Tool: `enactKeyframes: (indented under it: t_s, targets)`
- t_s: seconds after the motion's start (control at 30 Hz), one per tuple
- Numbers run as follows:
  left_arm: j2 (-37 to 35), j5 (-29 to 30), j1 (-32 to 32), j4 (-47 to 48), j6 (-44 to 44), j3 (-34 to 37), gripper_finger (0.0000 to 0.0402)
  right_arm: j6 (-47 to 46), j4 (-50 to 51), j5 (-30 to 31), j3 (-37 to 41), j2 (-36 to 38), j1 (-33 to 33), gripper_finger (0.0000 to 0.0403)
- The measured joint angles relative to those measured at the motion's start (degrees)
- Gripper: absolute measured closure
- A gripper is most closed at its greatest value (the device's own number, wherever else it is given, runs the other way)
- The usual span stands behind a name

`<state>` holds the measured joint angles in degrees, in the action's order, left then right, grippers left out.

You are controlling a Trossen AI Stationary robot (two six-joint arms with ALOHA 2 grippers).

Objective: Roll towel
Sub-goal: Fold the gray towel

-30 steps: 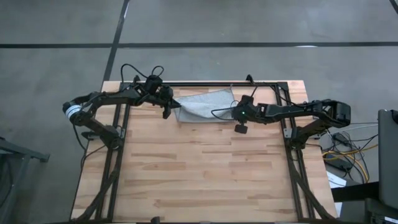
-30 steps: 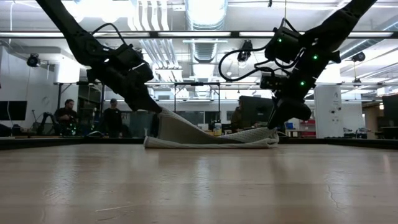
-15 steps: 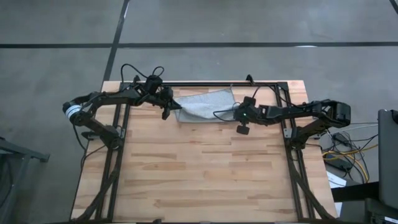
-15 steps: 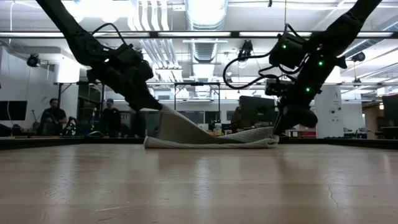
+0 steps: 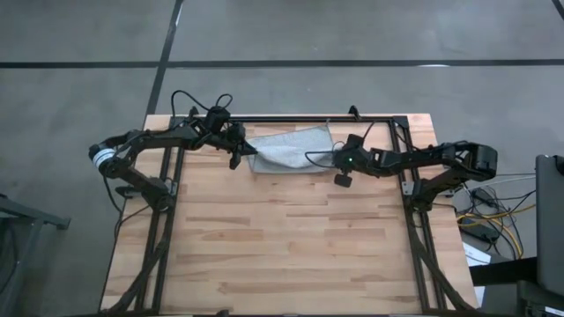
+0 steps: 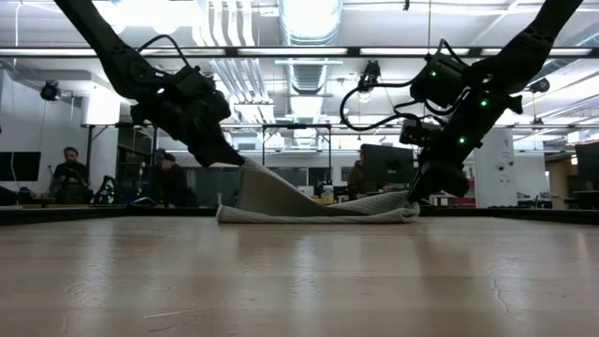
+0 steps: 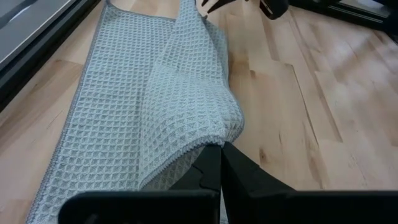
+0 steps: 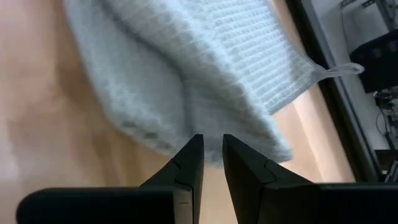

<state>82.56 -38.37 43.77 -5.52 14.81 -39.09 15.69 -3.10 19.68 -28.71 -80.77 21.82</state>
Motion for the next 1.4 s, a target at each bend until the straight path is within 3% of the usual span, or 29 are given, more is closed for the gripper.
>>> enactKeyframes:
  t_s: [0.67, 0.87, 1.0, 1.13, 1.23, 1.4]
  targets:
    - [0.0, 0.0, 0.0, -0.01, -0.02, 0.0, 0.0401, 2.64, -2.23, -5.71, -0.04, -0.18, 2.6, 0.0346]
    - [0.0, 0.0, 0.0, -0.02, -0.02, 0.0, 0.0401, 2.76, -2.28, -7.98, -0.96, -6.55, 2.59, 0.0346]
    - [0.02, 0.0, -0.02, 0.0, -0.02, 0.0, 0.0401, 4.29, -3.75, -6.65, -4.02, -12.8, 2.56, 0.0346]
    - [0.01, 0.0, -0.02, 0.02, -0.02, 0.0, 0.0401, 2.54, -3.65, -1.65, -7.96, -17.29, 2.52, 0.0346]
    - [0.02, 0.0, -0.02, 0.0, -0.02, 0.0, 0.0401, 2.68, -3.49, 1.47, -10.45, -18.66, 2.55, 0.0346]
    - [0.01, 0.0, -0.02, 0.02, -0.02, 0.0, 0.0401, 5.63, -2.35, 1.27, -12.83, -18.69, 2.69, 0.035]
